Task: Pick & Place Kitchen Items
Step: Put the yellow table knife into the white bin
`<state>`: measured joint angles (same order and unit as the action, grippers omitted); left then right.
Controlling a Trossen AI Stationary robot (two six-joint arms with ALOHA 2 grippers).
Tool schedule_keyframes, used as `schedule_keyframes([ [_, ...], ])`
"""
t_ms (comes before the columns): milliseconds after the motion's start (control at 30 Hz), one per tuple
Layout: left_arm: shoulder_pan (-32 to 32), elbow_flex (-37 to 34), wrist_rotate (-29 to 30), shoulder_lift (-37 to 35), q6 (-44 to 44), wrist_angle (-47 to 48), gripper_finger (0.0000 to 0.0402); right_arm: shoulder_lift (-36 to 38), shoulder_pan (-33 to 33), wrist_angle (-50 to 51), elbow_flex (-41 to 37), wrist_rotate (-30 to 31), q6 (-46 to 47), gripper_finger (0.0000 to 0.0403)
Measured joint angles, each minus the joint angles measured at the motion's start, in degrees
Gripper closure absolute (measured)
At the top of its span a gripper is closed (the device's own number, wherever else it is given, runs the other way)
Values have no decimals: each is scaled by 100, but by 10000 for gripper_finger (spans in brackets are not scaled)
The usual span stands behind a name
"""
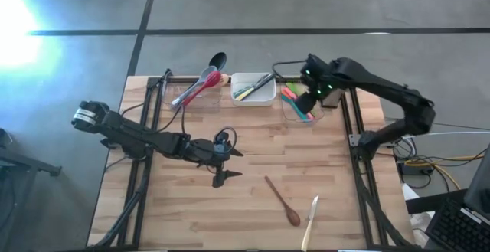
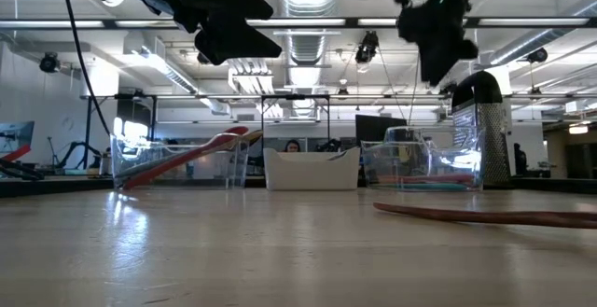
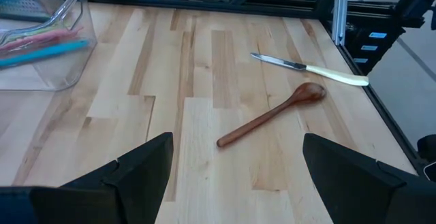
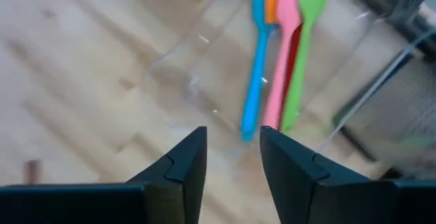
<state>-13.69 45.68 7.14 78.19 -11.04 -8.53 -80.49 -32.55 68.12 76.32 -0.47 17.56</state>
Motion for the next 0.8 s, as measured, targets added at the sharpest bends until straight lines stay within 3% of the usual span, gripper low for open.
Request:
schedule_keyframes([
  [400, 0, -1, 0, 0, 76, 113, 74, 1259, 2681, 367, -59, 10, 2737, 303],
  [800, 59, 135, -1, -87, 273, 160, 74, 557, 6405, 214, -68, 537, 6683, 326],
])
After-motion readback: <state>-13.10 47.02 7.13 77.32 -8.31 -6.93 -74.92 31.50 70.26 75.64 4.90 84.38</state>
